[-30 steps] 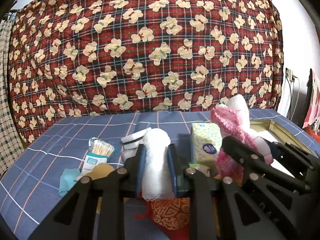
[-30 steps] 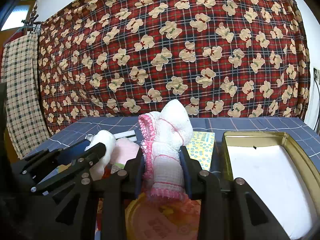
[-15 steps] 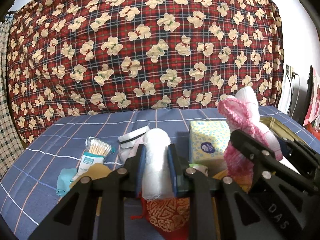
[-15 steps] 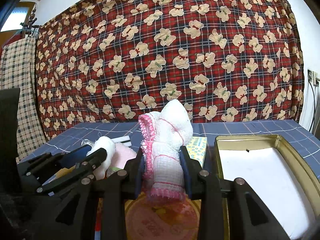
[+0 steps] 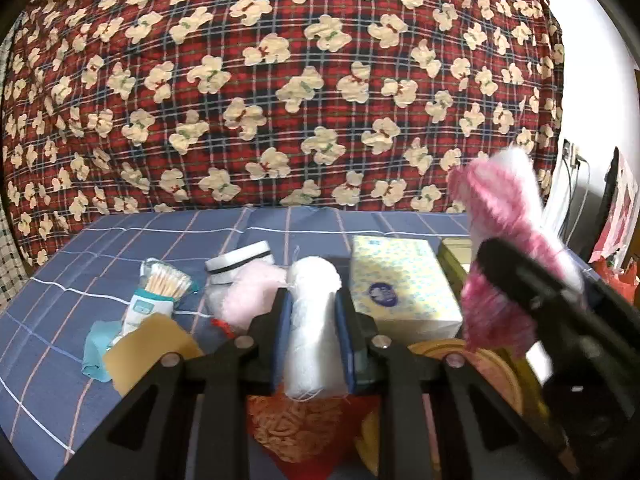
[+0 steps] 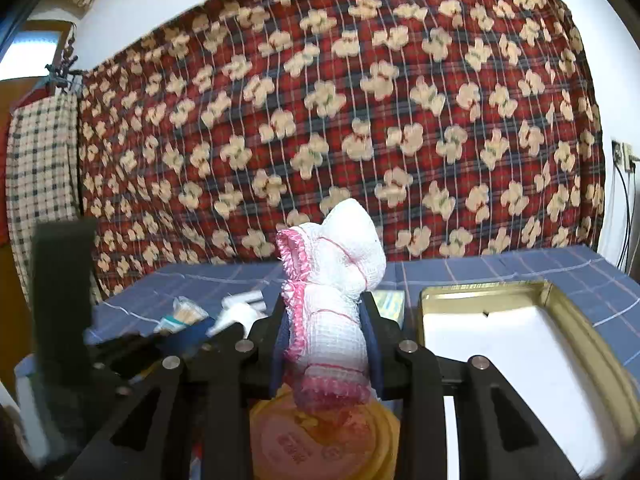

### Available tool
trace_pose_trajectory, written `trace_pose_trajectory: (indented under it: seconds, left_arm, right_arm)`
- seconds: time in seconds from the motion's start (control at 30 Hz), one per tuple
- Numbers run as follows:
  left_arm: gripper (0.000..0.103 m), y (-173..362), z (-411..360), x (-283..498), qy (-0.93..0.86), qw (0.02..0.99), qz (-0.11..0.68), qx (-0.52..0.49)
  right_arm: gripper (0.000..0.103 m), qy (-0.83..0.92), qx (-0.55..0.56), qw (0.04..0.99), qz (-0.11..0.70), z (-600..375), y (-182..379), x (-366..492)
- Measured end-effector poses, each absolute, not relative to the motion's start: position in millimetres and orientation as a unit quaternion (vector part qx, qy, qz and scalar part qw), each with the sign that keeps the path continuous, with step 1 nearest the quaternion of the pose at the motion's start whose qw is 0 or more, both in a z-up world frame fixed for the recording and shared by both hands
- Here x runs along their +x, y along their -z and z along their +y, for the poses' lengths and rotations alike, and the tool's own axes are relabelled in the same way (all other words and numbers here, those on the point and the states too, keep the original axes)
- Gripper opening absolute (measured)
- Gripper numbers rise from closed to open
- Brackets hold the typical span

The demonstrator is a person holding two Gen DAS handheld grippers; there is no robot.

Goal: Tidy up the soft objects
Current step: 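Lower both rolls into the gold tin and open both grippers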

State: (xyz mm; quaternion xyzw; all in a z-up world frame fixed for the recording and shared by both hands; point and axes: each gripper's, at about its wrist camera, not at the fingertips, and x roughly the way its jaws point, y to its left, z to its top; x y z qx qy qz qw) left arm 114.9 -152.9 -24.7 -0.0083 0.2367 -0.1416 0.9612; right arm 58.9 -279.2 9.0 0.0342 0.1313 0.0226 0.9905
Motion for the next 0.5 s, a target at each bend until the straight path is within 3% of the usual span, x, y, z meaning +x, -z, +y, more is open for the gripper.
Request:
trace_pose_trajectory:
  seconds: [0.2, 0.5]
  left_arm:
    - [0.021, 5, -170, 106, 0.163, 0.959, 0.231, -0.002]
    - [0.021, -15, -206, 113, 0.205, 0.945, 0.255, 0.002]
  right_arm:
    - [0.036, -0.017, 0.035, 0.993, 0.115, -297, -32, 46]
    - [0.036, 0.022, 0.046, 0.987, 0.153, -351, -40, 52]
